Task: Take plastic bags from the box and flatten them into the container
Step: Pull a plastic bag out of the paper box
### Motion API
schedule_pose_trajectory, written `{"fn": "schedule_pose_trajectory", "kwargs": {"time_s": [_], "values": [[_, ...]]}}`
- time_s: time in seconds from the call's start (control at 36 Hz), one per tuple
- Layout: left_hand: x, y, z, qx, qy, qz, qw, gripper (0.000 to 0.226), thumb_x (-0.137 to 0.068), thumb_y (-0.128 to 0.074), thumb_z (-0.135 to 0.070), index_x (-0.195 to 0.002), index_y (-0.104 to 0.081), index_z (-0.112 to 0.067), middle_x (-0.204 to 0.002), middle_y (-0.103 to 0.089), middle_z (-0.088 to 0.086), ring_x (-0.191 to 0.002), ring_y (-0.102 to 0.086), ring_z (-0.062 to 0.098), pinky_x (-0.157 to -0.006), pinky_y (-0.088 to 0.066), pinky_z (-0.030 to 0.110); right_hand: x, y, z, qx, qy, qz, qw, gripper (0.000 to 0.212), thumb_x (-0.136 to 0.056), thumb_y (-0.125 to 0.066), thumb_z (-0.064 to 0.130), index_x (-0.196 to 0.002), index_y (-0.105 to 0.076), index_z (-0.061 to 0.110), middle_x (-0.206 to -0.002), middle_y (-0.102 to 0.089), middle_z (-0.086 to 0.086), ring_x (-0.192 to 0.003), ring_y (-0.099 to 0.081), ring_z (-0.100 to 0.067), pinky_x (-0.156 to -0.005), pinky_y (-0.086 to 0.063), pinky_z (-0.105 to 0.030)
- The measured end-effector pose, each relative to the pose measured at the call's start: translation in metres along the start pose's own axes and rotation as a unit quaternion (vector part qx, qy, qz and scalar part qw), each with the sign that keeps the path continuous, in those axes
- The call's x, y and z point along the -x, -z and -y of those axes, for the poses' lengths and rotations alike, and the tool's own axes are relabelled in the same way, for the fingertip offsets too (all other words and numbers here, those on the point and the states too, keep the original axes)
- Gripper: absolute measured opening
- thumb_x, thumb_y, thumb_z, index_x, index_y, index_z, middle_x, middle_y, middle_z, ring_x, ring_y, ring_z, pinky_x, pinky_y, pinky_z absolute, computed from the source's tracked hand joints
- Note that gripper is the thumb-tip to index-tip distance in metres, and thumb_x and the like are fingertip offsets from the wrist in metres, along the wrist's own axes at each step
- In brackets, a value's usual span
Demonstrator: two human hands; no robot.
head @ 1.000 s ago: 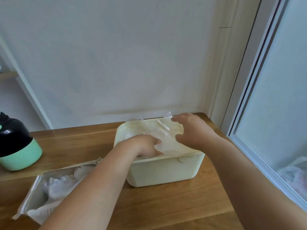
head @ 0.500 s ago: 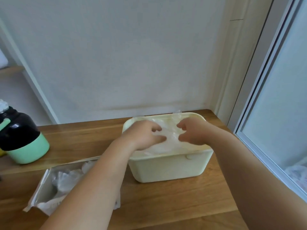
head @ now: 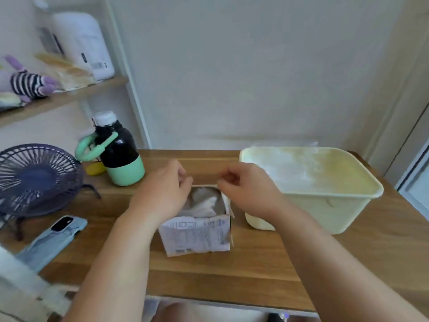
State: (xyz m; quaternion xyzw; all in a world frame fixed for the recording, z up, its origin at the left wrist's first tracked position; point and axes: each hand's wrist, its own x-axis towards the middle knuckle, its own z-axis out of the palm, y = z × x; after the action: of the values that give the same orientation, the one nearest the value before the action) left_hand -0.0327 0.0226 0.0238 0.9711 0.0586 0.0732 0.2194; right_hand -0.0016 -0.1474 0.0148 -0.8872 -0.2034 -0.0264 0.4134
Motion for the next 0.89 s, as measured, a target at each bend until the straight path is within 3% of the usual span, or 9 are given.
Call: {"fn": "schedule_pose_trajectory", "kwargs": {"time_s": [0.14,0.28,0.33,0.44,0.53,0.61,0.67,0.78,0.89], "values": [[0.014,-0.007,0.010,-0.142,-0.002,0.101,0.985,0.024,-0.099,-0.040,-0.045,-0.096,-0.055,-0.027,-0.090,-0.061,-0.008,-0.083,-0.059,0.013,-0.072,-0.048,0.033,0.001,-0.027,0.000,0.058,-0.022,0.103,0.993,0.037,-0.088,-0.057,0.010,-0.123,-0.061,0.019,-0.109,-0.064,0.005,-0.097,-0.059,-0.009,-0.085,-0.050,-0.023],[0.010,-0.016,0.001,-0.237,-0.009,0.168,0.957,0.033,-0.100,-0.037,-0.039,-0.079,-0.056,-0.024,-0.078,-0.056,-0.005,-0.080,-0.052,0.017,-0.097,-0.035,0.041,0.002,-0.035,-0.003,0.075,-0.019,0.110,0.991,0.042,-0.088,-0.055,0.006,-0.127,-0.059,0.020,-0.118,-0.063,0.004,-0.105,-0.058,-0.009,-0.084,-0.045,-0.017],[0.008,-0.016,-0.002,-0.213,-0.006,0.175,0.961,0.027,-0.096,-0.046,-0.037,-0.075,-0.055,-0.022,-0.075,-0.055,-0.005,-0.074,-0.052,0.015,-0.093,-0.039,0.039,0.003,-0.035,-0.003,0.077,-0.015,0.114,0.990,0.044,-0.088,-0.054,0.004,-0.129,-0.058,0.020,-0.123,-0.061,0.003,-0.109,-0.057,-0.010,-0.088,-0.045,-0.017],[0.006,-0.015,-0.007,-0.152,0.014,0.185,0.971,0.010,-0.088,-0.060,-0.029,-0.088,-0.068,-0.022,-0.084,-0.065,-0.004,-0.078,-0.061,0.014,-0.065,-0.049,0.029,0.005,-0.032,-0.006,0.073,-0.001,0.111,0.991,0.042,-0.088,-0.052,0.004,-0.127,-0.060,0.019,-0.121,-0.063,0.003,-0.105,-0.058,-0.008,-0.086,-0.045,-0.017],[0.007,-0.017,-0.002,-0.062,0.019,0.152,0.986,0.012,-0.084,-0.061,-0.021,-0.087,-0.070,-0.028,-0.089,-0.068,-0.008,-0.082,-0.064,0.013,-0.073,-0.055,0.032,0.005,-0.031,-0.009,0.052,0.005,0.106,0.993,0.039,-0.090,-0.051,0.006,-0.125,-0.062,0.019,-0.108,-0.064,0.007,-0.082,-0.054,0.001,-0.066,-0.038,-0.004],[0.009,-0.017,0.008,0.070,0.015,0.079,0.994,0.014,-0.085,-0.066,-0.019,-0.085,-0.065,-0.033,-0.080,-0.067,-0.014,-0.077,-0.064,0.004,-0.071,-0.054,0.028,0.003,-0.031,-0.012,0.012,-0.007,0.103,0.995,0.029,-0.092,-0.054,0.016,-0.119,-0.065,0.021,-0.082,-0.057,0.017,-0.061,-0.047,0.006,-0.053,-0.035,-0.005],[0.009,-0.017,0.012,0.135,-0.001,0.021,0.991,0.012,-0.087,-0.067,-0.020,-0.091,-0.065,-0.031,-0.078,-0.066,-0.015,-0.076,-0.062,0.000,-0.067,-0.050,0.022,0.002,-0.030,-0.013,-0.011,-0.012,0.101,0.995,0.022,-0.092,-0.057,0.028,-0.110,-0.068,0.022,-0.074,-0.057,0.017,-0.060,-0.049,0.003,-0.055,-0.037,-0.008],[0.008,-0.017,0.017,0.259,-0.006,-0.064,0.964,0.014,-0.086,-0.071,-0.018,-0.090,-0.066,-0.031,-0.081,-0.067,-0.013,-0.077,-0.064,0.000,-0.069,-0.050,0.019,-0.001,-0.032,-0.012,-0.005,-0.013,0.102,0.995,0.031,-0.086,-0.066,0.037,-0.114,-0.065,0.024,-0.091,-0.062,0.011,-0.077,-0.055,-0.001,-0.072,-0.047,-0.019],[0.010,-0.017,0.019,0.129,-0.029,0.002,0.991,0.020,-0.092,-0.063,-0.026,-0.112,-0.062,-0.030,-0.103,-0.065,-0.016,-0.091,-0.060,-0.003,-0.075,-0.047,0.015,-0.003,-0.036,-0.011,0.017,-0.008,0.075,0.997,0.024,-0.086,-0.067,0.027,-0.110,-0.068,0.020,-0.086,-0.061,0.009,-0.074,-0.053,-0.003,-0.065,-0.043,-0.012]]}}
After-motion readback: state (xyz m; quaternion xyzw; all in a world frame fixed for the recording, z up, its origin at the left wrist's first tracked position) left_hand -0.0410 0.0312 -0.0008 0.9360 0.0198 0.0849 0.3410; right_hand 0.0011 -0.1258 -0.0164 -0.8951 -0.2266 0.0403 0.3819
